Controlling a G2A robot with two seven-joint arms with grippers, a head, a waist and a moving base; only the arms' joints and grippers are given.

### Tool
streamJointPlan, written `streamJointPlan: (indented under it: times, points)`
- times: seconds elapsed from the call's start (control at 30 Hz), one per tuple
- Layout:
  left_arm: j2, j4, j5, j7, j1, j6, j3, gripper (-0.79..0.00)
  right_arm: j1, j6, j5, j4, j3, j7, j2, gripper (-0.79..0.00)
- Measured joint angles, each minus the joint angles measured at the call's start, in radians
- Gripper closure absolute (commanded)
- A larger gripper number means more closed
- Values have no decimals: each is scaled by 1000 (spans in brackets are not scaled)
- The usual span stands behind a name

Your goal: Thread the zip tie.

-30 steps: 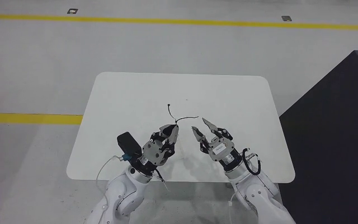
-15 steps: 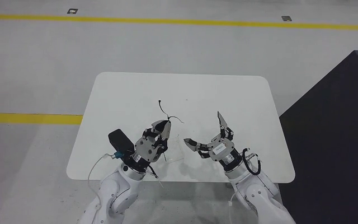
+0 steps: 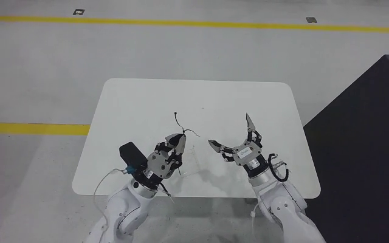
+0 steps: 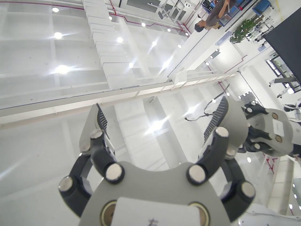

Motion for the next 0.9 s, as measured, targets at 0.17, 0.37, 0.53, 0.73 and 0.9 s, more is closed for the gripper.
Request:
streamJointPlan:
  times: [0.17, 0.37, 0.53, 0.73, 0.9]
  points:
    - [0, -11, 4, 1, 14, -8, 23, 0, 13, 0, -60, 23, -29, -54, -4, -591]
    - [0, -22, -14, -20, 18, -30, 41, 0, 35, 0, -70, 30, -62, -79, -13, -489]
    - [-1, -24, -20, -8, 10, -21, 46, 0, 41, 23, -97, 46, -86, -98, -16, -437]
    - [-2, -20, 8, -7, -2, -3, 49, 0, 48, 30, -106, 70, -110, -106, -22, -409]
    - [-2, -9, 38, -1, -6, 9, 60, 0, 48, 37, -109, 67, -126, -105, -26, -385]
